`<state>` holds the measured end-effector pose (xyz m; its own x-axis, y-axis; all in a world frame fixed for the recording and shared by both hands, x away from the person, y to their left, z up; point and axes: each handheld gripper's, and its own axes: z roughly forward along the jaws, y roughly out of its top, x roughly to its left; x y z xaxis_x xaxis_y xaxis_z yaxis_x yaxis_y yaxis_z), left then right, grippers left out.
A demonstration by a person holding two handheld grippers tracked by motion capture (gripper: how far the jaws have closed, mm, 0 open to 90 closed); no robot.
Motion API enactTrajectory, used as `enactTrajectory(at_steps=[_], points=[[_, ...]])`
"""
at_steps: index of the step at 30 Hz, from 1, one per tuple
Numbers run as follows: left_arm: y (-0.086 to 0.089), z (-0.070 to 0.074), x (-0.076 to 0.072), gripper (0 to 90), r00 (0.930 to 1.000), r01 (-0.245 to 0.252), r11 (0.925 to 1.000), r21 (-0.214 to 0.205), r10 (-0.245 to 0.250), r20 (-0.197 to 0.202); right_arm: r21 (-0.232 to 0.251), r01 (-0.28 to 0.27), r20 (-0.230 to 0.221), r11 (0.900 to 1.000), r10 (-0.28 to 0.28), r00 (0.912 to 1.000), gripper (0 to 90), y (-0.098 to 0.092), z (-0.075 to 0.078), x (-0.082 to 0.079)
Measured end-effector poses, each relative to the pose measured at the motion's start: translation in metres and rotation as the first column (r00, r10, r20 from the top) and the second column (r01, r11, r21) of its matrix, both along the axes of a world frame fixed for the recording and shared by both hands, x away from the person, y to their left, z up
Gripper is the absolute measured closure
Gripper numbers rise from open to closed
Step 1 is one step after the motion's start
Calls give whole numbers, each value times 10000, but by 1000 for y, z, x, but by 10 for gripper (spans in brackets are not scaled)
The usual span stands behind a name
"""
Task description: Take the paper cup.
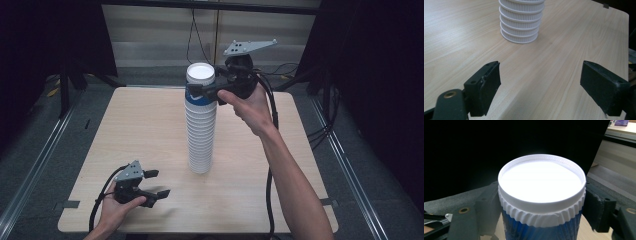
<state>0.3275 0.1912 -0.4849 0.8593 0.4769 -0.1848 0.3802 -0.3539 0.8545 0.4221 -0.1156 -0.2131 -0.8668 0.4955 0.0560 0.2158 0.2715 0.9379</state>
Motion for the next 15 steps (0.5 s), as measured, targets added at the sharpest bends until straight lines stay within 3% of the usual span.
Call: enactTrajectory(at_steps=[15], points=[[0, 0, 0, 163, 10000, 25, 10000, 95, -26, 68, 115, -50, 161, 9999, 48, 9999, 272, 0, 0, 0]])
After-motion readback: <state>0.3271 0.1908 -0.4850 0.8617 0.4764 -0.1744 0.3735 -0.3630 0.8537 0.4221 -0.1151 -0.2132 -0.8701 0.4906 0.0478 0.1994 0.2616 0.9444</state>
